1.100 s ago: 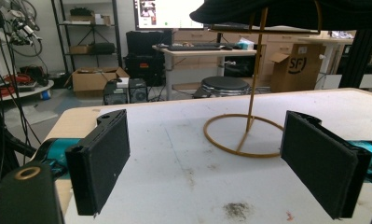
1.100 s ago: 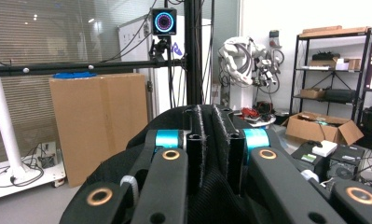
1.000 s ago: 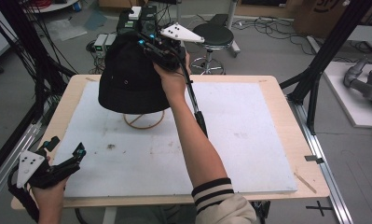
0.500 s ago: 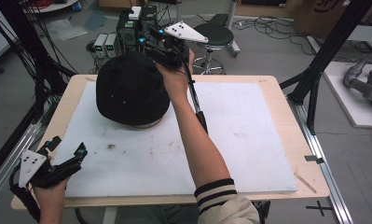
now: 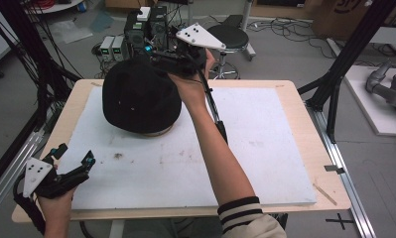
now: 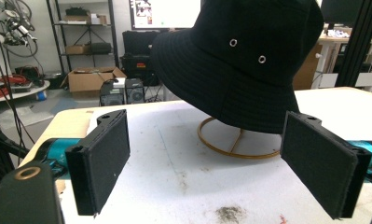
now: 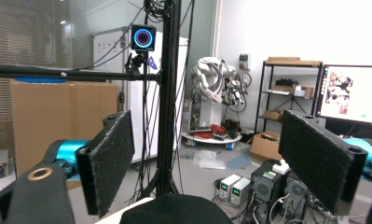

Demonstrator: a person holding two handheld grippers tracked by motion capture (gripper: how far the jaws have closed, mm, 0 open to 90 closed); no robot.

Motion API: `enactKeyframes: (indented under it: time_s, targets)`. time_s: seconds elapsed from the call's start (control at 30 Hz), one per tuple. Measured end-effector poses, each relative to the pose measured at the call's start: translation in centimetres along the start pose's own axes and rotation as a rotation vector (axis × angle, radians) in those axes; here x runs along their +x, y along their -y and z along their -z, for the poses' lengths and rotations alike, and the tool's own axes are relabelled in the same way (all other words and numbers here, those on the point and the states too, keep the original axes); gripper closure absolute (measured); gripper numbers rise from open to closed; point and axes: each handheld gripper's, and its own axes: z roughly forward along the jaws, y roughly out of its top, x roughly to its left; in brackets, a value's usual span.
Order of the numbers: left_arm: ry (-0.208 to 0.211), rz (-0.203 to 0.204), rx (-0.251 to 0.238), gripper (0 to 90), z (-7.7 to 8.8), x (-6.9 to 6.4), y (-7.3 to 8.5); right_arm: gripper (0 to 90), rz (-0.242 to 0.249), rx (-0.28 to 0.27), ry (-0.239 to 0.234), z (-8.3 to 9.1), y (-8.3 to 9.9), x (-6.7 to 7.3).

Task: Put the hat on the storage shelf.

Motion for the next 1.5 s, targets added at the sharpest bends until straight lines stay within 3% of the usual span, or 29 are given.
enactKeyframes:
  time_s: [0.57,0.67,0.87,1.0,1.5]
  targets:
    - [0.013,-0.005,0.002,16.1,-0.5,-0.5,0.0,12.7,0.045,-0.017,0.004,4.0,-2.0,-0.5]
    - [0.013,-0.005,0.003,16.1,-0.5,-0.5,0.0,12.7,0.043,-0.046,0.007,5.2,-2.1,-0.7]
    - [0.016,-0.006,0.005,16.1,-0.6,-0.5,0.0,12.7,0.040,-0.048,0.016,7.8,-1.9,-1.5]
    - [0.017,-0.006,0.007,16.1,-0.6,-0.6,0.0,12.8,0.029,-0.099,0.015,10.6,-1.8,-2.2]
    - [0.030,-0.010,0.007,16.0,-1.0,-0.9,0.0,12.7,0.039,-0.099,0.080,16.4,0.2,-4.3]
